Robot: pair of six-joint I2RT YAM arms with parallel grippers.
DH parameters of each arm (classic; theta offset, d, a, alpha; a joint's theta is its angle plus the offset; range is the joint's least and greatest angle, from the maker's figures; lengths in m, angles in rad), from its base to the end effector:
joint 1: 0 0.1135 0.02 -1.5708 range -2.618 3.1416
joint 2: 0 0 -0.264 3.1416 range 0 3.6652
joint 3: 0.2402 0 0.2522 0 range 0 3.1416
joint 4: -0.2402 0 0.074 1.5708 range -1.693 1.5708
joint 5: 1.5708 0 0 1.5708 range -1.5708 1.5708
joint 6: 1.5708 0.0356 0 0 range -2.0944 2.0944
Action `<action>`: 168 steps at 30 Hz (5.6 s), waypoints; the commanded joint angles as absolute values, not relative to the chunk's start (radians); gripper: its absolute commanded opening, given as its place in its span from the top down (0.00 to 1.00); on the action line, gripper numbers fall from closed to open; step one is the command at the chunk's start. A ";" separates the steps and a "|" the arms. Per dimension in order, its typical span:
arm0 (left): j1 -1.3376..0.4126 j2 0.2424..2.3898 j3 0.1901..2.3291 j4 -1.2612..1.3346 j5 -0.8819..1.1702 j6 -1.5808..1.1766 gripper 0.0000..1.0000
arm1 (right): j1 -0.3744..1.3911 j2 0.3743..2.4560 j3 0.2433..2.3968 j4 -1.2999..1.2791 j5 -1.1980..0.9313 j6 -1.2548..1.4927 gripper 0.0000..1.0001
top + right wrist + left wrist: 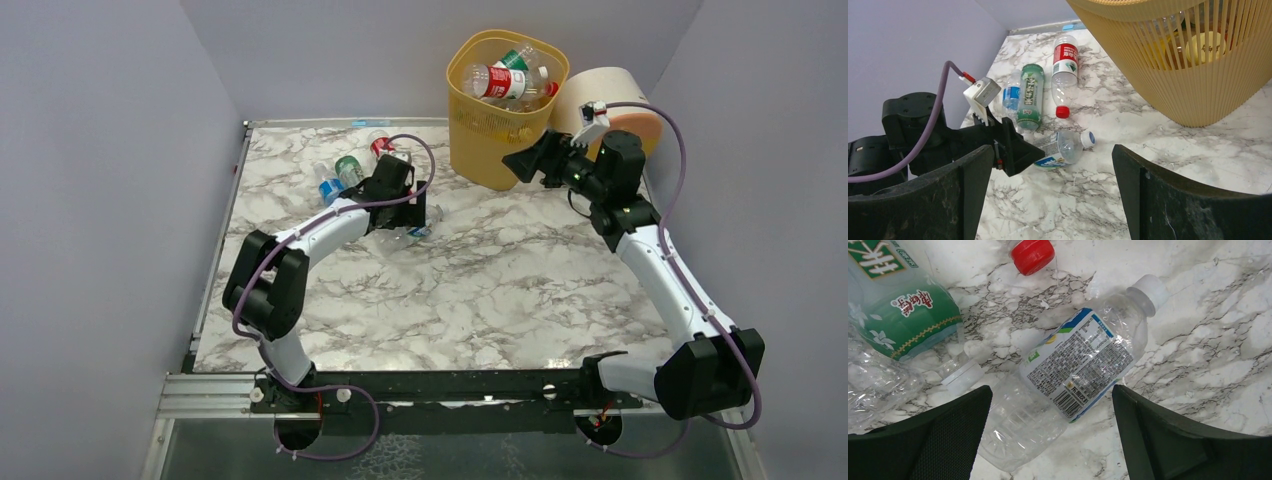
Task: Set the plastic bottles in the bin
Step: Pick up the plastic bottle at the center of the board.
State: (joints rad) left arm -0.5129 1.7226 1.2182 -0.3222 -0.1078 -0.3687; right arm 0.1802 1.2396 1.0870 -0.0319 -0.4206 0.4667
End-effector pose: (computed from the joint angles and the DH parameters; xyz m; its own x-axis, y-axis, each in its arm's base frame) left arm 0.3308 -0.1819 0.2281 -0.7508 0.0116 -0.6604 0.1648 0.9715 -0.1703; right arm 0.2828 0.0663 0.3657 -0.4125 0.3424 -0.8442 -0.4175 0.7526 0.5092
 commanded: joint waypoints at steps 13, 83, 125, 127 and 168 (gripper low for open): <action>-0.531 1.647 1.091 -0.340 -0.070 -0.427 0.05 | 0.181 1.262 1.065 -0.016 -0.473 0.452 0.09; -0.715 1.588 0.969 -0.192 -0.069 -0.482 0.32 | 0.208 1.294 0.818 0.063 -0.447 0.493 0.09; -0.730 1.462 0.800 -0.209 -0.188 -0.512 0.28 | 0.280 1.304 0.803 0.082 -0.434 0.518 0.09; -0.731 1.471 0.803 -0.209 -0.189 -0.509 0.27 | 0.288 1.315 0.807 0.086 -0.429 0.518 0.09; -0.753 1.544 0.863 -0.215 -0.268 -0.459 0.43 | 0.310 1.345 0.813 0.106 -0.418 0.514 0.09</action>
State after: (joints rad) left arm -0.7483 1.5673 0.8444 -0.2249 -0.2367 -0.4698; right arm 0.3023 1.3457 0.7937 0.0807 -0.4351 0.5087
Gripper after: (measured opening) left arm 0.668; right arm 0.913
